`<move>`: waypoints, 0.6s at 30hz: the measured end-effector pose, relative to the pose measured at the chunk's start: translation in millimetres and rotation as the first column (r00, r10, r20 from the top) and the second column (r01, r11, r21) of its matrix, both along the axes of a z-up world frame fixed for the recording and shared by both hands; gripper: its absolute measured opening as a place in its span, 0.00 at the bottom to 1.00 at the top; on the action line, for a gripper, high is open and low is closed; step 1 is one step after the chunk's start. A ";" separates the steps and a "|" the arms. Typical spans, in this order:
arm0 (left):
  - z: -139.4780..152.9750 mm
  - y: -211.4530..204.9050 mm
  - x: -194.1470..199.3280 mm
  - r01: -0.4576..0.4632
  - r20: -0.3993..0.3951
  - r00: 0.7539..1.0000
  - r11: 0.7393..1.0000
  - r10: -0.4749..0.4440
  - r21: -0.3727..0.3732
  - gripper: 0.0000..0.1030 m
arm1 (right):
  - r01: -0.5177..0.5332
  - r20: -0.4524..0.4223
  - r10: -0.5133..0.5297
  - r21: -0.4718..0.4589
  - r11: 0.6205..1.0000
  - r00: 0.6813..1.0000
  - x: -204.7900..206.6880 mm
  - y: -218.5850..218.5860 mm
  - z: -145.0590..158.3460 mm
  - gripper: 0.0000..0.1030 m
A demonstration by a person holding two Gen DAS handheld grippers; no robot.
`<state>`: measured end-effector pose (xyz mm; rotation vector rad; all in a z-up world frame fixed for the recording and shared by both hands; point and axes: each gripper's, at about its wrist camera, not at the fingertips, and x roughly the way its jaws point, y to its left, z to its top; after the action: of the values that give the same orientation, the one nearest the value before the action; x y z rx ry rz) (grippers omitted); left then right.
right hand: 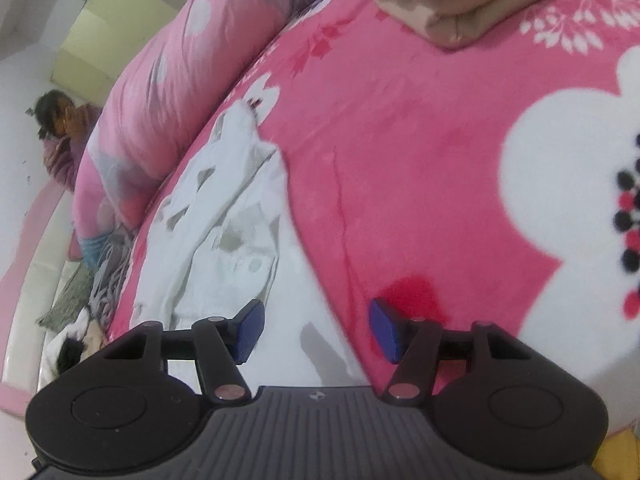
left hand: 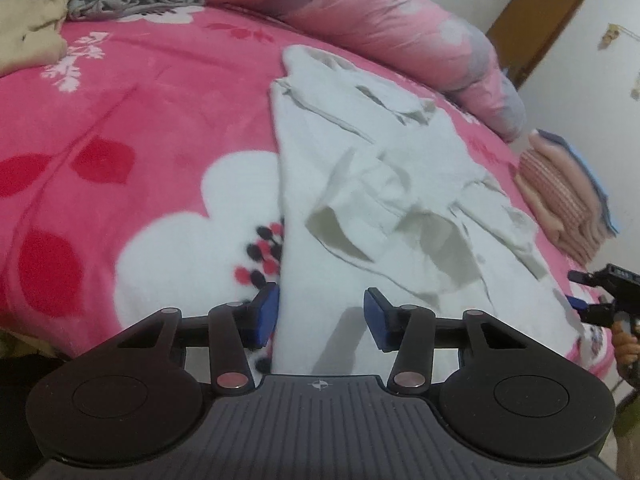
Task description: Fold clothes
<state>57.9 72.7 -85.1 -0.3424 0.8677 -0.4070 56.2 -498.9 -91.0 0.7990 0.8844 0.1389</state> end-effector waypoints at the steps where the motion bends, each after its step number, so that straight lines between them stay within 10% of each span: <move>1: -0.5 0.9 -5.1 0.016 -0.006 1.000 1.000 -0.016 0.000 0.46 | -0.028 0.007 0.028 0.006 1.000 1.000 -4.6 3.2 1.6 0.59; 10: -13.7 3.2 -31.5 0.000 -0.029 1.000 1.000 0.001 0.021 0.45 | -0.104 0.002 0.104 -0.005 0.995 0.995 -43.4 23.1 9.9 0.33; 18: -6.9 -7.6 -36.5 0.028 -0.035 0.999 0.998 -0.026 0.059 0.03 | -0.063 0.025 0.065 -0.046 0.997 0.998 -49.7 31.7 11.8 0.04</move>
<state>21.4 65.1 -92.0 -0.2837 0.9167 -0.4010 6.5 -467.2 -79.2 0.7252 0.8859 0.1846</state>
